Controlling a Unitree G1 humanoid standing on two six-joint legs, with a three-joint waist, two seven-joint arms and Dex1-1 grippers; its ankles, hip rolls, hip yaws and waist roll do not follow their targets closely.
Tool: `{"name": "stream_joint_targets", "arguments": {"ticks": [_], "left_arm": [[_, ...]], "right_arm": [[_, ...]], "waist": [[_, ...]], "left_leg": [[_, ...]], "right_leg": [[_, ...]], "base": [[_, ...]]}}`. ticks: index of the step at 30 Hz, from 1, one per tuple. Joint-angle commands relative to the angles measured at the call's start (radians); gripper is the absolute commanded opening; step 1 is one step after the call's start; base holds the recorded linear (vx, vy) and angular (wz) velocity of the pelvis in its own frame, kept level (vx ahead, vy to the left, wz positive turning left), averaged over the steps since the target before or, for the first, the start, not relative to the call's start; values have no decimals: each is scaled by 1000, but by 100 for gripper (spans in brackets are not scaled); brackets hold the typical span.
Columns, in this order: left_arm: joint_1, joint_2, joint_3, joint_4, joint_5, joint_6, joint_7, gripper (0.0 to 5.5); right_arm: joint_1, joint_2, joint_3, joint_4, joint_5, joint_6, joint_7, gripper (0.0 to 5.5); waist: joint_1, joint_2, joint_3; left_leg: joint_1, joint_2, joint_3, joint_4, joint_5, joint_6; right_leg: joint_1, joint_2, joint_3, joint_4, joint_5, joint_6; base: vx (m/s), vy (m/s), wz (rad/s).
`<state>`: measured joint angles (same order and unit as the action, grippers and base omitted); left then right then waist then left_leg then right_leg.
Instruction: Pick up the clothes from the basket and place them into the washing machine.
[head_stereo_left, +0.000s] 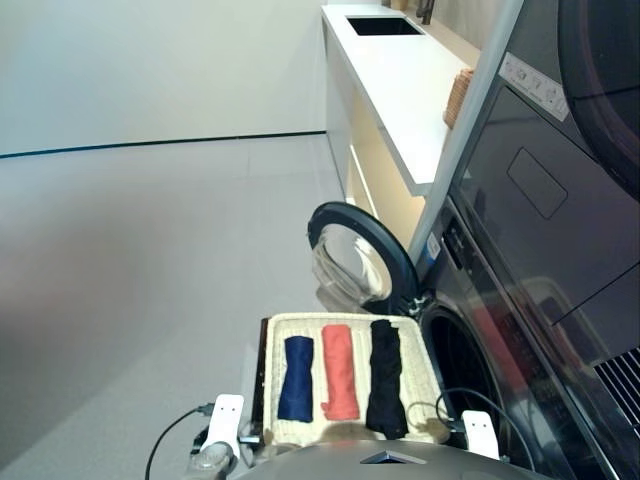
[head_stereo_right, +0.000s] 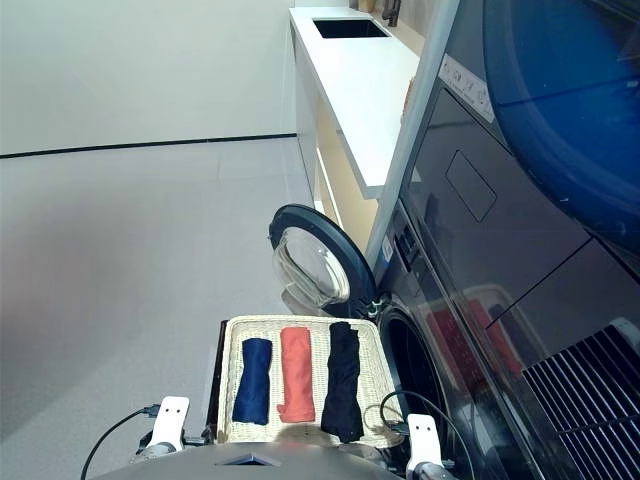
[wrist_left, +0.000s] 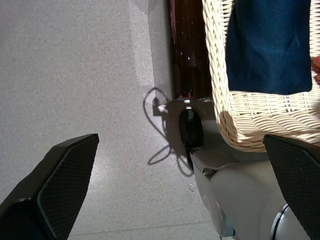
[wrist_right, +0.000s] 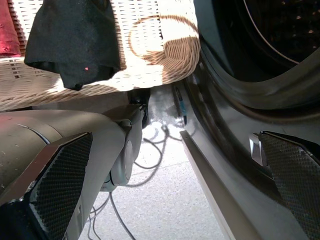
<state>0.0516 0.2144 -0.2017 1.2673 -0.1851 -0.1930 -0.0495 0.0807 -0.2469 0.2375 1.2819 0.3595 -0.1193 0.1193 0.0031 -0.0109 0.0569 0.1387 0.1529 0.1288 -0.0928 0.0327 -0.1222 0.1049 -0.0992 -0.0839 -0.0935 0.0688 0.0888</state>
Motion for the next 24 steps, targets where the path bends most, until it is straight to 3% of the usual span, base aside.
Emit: {"name": "stream_joint_targets", "arguments": {"ticks": [1,12,24], "left_arm": [[-89,8,-64,91,21,-10,-6,550],[-89,9,-73,95,34,-11,-3,550],[-89,18,-36,125,17,-3,-7,550]], "right_arm": [[-72,-9,12,11,1,-38,5,550],[-68,-7,21,14,-1,-40,7,550],[-65,13,31,12,-8,-39,5,550]], "waist": [[2,-9,59],[-1,-11,55],[-1,-22,50]], "left_leg": [[37,-81,1,6,-60,45],[42,-74,0,6,-63,42],[52,-71,3,6,-69,39]], "right_leg": [[47,-78,-81,6,-36,63],[53,-73,-81,6,-43,60],[63,-68,-85,6,-50,59]], "base": [[0,0,0],[0,0,0],[0,0,0]]}}
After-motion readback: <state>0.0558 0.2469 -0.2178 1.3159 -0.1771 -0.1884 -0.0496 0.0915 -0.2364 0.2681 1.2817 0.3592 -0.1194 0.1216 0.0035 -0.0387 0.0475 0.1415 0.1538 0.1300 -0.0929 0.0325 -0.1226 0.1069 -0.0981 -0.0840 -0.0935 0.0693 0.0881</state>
